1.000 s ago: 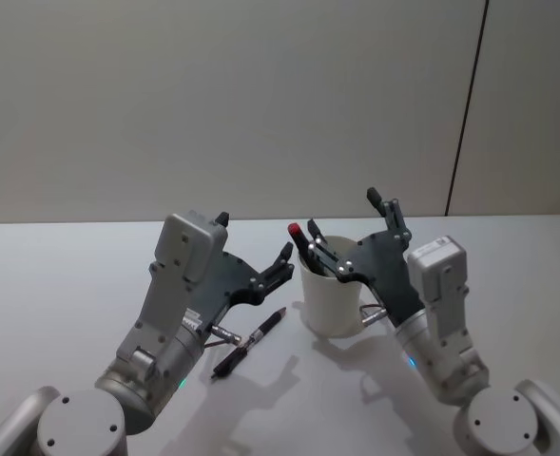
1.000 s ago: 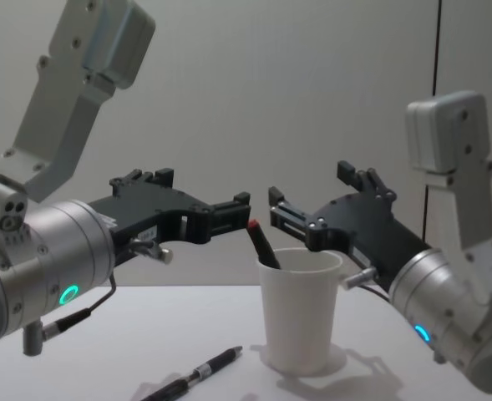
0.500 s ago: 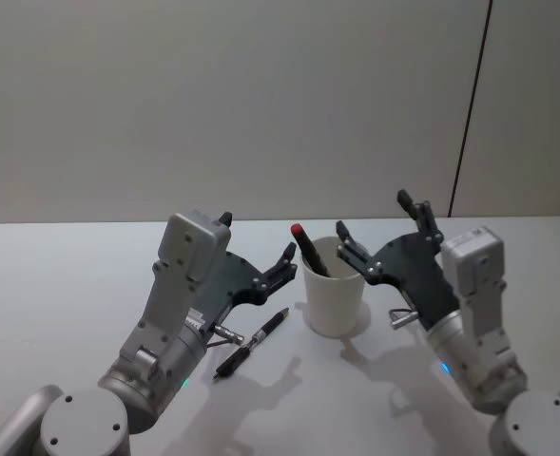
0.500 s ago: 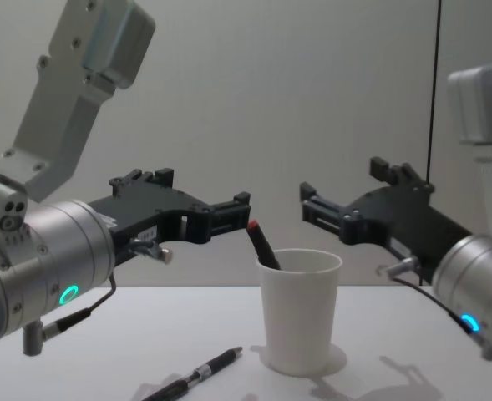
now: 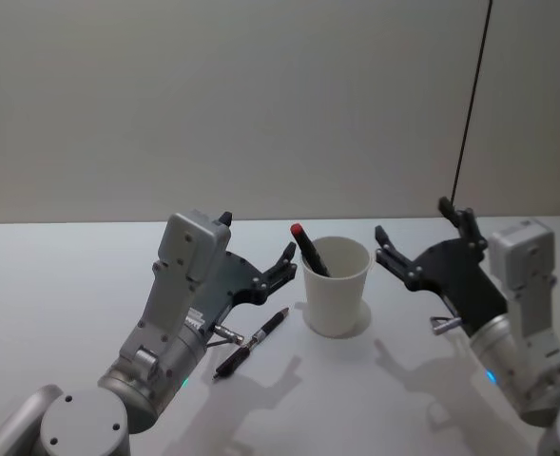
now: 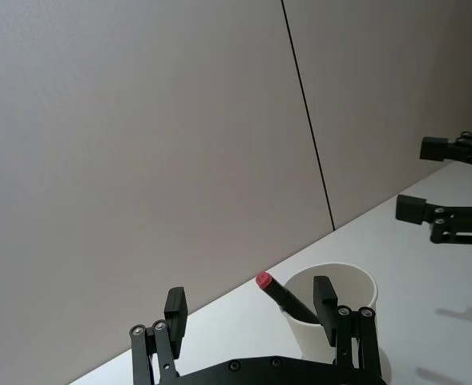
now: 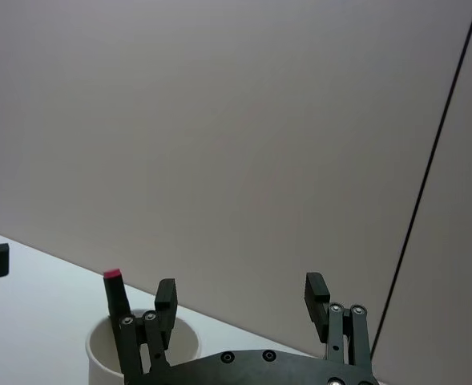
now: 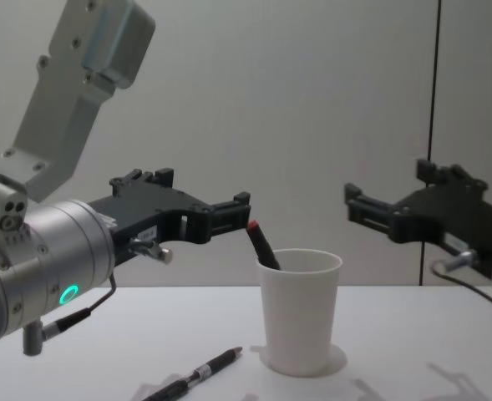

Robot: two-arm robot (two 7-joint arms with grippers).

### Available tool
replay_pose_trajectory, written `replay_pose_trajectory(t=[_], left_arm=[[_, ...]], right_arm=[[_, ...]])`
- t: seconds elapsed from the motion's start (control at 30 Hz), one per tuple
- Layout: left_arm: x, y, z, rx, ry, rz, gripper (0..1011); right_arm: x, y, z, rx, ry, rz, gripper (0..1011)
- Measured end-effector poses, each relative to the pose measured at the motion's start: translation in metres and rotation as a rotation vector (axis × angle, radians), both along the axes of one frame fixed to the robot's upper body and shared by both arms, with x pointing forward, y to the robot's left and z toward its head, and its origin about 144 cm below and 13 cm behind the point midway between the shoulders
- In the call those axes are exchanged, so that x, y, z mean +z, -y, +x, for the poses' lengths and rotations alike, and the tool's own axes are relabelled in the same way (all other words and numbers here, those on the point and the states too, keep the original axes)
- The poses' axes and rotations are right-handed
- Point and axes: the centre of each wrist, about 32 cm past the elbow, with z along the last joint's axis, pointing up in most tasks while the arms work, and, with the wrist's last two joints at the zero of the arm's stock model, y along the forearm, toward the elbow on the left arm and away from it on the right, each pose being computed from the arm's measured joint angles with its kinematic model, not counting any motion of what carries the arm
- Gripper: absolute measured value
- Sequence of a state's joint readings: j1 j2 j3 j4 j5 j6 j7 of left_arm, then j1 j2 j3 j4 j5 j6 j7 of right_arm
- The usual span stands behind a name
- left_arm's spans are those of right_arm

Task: Place the pen into the pen holder.

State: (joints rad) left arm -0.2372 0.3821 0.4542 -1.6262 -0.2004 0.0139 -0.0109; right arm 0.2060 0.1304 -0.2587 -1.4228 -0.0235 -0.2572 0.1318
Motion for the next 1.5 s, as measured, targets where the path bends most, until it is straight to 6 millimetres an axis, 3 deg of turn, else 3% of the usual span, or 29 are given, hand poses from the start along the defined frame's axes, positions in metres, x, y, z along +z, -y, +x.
replay_pose_trajectory(t=[0.63, 1.5], left_arm=[[0.0, 0.0, 0.0, 0.0, 0.0, 0.0, 1004], [0.0, 0.0, 0.0, 0.0, 0.0, 0.0, 1004]], right_arm=[[0.019, 0.039, -0.03, -0.074, -0.111, -0.003, 1002], [0.027, 0.072, -0.035, -0.131, -0.206, -0.005, 1002]])
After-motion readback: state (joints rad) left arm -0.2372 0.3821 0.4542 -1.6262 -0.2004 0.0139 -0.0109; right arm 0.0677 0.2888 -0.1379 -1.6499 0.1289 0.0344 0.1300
